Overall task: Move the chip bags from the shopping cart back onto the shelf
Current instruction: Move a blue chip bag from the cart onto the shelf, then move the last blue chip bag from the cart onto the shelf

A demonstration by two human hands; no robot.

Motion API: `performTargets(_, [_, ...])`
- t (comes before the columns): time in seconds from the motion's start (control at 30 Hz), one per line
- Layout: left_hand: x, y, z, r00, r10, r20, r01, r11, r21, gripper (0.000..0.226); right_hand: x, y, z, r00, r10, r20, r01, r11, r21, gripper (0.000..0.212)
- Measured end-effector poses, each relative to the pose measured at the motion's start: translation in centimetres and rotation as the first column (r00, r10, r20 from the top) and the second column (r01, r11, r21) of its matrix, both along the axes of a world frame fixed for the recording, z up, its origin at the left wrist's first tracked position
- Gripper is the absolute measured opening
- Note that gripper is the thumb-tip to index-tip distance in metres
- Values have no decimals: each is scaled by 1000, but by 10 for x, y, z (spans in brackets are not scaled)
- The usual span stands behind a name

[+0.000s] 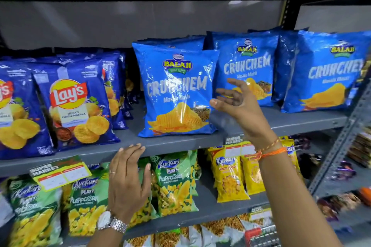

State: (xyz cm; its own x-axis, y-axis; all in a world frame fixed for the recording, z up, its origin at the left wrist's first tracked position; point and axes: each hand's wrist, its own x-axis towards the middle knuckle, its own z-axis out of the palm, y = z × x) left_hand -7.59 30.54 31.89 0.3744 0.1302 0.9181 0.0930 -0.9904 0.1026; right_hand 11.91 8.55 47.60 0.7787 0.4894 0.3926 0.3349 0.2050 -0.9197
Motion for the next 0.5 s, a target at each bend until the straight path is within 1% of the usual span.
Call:
performTargets(0.03, [3,-9,-3,999,-34,7,34,999,10,35,0,-13,-1,1000,-27,10,27,999,18,100])
performTargets(0.1, [12,-29,-8,993,-114,6,114,993,29,34,-2,-38,-6,997,-73,23,72,996,54,95])
performTargets(0.2, [31,-68,-23,964,-261,-59,262,965,18,31,-7,-79,-22,986,-163,17,160,982,101,78])
performTargets(0.27, [47,-95,-41,924,-352,-147,353,935,-20,31,-10,-110,-45,967,-253,-25,254,954,162,61])
performTargets(0.33, [61,-127,-66,870,-415,-267,407,909,-86,33,-10,-145,-81,926,-360,-110,375,905,201,46])
performTargets(0.37, [68,-143,-80,834,-440,-332,427,897,-116,34,-8,-162,-104,897,-414,-157,439,877,193,38])
performTargets(0.43, [78,-171,-110,745,-480,-464,461,872,-161,37,-6,-194,-157,824,-511,-244,550,826,124,24])
performTargets(0.5, [88,-198,-144,629,-514,-583,498,842,-205,42,-7,-224,-221,739,-580,-343,623,782,19,20])
